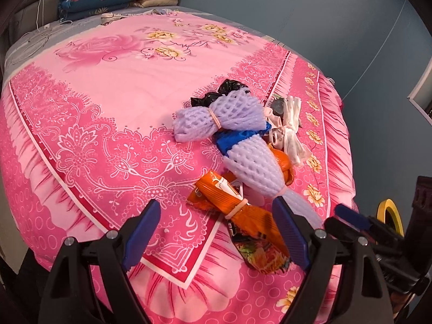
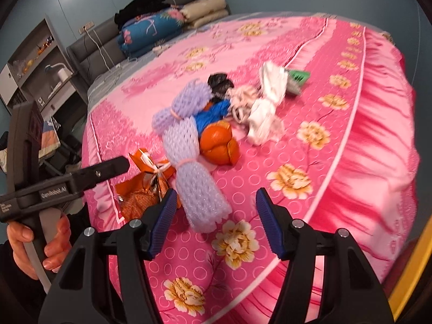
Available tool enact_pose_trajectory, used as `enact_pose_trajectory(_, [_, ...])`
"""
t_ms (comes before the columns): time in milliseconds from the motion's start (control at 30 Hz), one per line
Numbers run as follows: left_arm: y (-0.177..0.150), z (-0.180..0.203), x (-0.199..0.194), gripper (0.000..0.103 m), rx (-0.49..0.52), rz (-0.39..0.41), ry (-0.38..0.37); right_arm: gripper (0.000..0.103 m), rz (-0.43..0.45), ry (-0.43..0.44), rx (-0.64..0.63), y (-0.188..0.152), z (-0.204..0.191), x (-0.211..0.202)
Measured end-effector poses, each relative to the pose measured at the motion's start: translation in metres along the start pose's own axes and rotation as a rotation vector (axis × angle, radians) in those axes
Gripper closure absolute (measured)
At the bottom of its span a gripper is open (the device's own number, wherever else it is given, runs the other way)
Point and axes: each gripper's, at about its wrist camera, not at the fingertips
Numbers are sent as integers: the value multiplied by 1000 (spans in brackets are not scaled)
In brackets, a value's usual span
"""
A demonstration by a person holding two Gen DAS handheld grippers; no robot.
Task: Collect trash
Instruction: 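Grasp the orange snack wrapper with the left tool while the right tool grasps a lavender foam net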
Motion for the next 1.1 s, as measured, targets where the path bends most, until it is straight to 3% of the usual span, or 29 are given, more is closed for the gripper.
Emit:
enact_pose_trajectory(267, [0, -2, 19, 35, -19, -40, -25, 47, -52, 11, -22, -2, -5, 24])
enact_pose_trajectory(433, [-4, -5, 30, 56, -29, -75, -39, 54, -85, 10, -32, -1, -8, 35])
enact_pose_trajectory(567, [-8, -8, 34, 62, -32, -91, -44, 58, -104, 15, -27, 0, -8, 43])
enact_pose_trajectory(933, [-9, -4, 33, 97, -9, -93, -60, 73, -113, 1, 0, 3, -13, 53])
enact_pose_trajectory(1100, [-10, -3, 29, 102, -6, -79, -60, 76, -95, -22, -25, 3, -19, 48])
Point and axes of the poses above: each gripper's, at about its wrist camera, not at the fingertips, and x roughly the way its jaws point, z to its right, y to its top, and after that the axes turned 5 degrees about y, right-handed
